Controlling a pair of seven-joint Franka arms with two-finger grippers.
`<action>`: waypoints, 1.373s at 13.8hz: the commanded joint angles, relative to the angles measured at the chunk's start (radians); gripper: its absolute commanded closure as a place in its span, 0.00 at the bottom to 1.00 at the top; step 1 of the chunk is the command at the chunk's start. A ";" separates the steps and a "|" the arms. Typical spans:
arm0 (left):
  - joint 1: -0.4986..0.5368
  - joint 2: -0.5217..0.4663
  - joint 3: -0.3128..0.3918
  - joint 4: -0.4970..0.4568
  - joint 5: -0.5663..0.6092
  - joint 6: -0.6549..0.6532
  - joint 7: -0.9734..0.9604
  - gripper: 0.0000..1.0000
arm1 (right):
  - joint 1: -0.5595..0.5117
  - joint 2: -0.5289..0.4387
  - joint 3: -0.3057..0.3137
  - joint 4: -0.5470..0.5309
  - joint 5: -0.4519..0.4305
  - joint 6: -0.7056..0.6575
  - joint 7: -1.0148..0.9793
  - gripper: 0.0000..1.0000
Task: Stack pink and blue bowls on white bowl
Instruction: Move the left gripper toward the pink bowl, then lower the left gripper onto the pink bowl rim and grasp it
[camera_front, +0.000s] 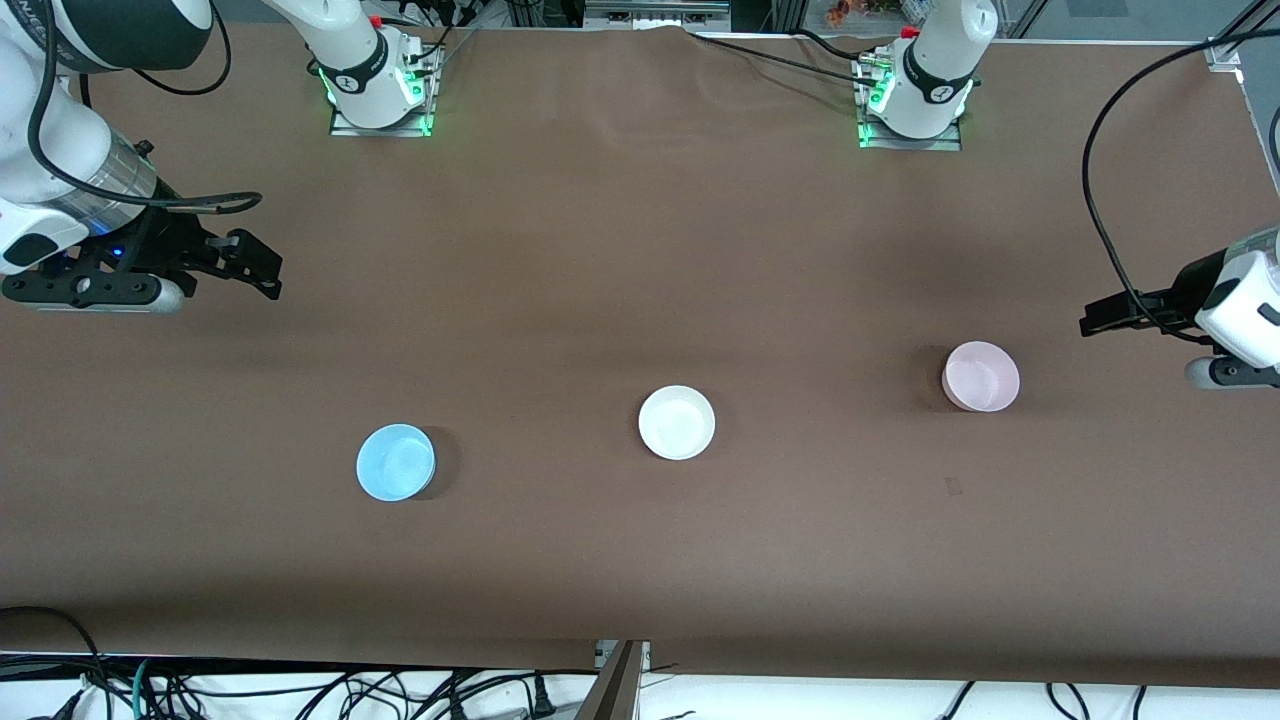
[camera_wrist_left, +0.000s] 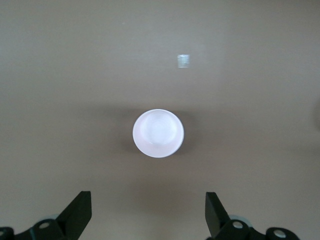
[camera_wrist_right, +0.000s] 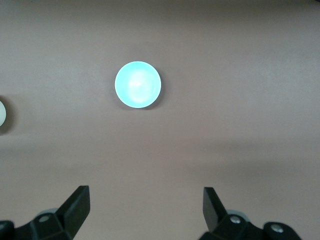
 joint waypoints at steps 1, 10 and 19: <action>0.029 0.013 0.016 -0.138 -0.045 0.164 0.058 0.00 | 0.001 -0.001 -0.003 0.014 0.013 -0.016 0.006 0.00; 0.063 0.129 0.051 -0.422 -0.271 0.596 0.376 0.00 | 0.001 0.000 -0.003 0.014 0.013 -0.012 0.006 0.00; 0.075 0.235 0.064 -0.516 -0.477 0.774 0.563 0.13 | 0.001 0.000 -0.003 0.014 0.013 -0.012 0.006 0.00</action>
